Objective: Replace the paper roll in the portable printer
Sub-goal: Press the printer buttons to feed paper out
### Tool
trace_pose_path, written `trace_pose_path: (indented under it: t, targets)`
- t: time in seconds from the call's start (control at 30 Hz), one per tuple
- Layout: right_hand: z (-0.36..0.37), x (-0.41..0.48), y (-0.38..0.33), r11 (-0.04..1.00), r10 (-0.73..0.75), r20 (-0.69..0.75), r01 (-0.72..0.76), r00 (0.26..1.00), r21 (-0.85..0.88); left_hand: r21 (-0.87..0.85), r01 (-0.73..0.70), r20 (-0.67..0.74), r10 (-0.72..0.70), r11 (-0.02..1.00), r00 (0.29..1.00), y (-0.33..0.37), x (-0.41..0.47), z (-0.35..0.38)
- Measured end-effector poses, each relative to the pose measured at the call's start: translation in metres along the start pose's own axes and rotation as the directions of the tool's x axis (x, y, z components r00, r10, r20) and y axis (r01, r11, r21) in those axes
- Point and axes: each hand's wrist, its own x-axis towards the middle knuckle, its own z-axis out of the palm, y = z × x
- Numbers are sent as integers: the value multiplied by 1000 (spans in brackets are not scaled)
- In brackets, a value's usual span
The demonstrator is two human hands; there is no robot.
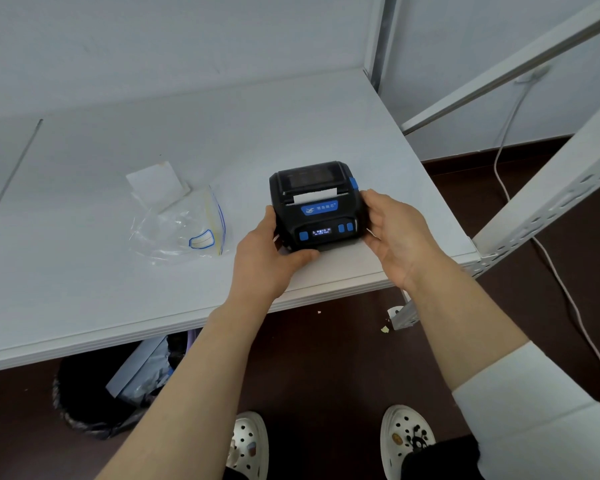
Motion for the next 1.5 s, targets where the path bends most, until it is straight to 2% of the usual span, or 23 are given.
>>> trace_pose_path:
  t: [0.37, 1.1, 1.5]
  targets:
    - [-3, 0, 0, 995, -73, 81, 78, 994, -65, -4, 5, 0, -5, 1000, 1000, -1, 0, 0]
    - [-7, 1, 0, 996, -80, 129, 85, 988, -32, 30, -3, -14, 3, 1000, 1000, 0, 1, 0]
    - [-10, 1, 0, 989, -102, 167, 118, 981, -87, 33, -9, -12, 10, 999, 1000, -1, 2, 0]
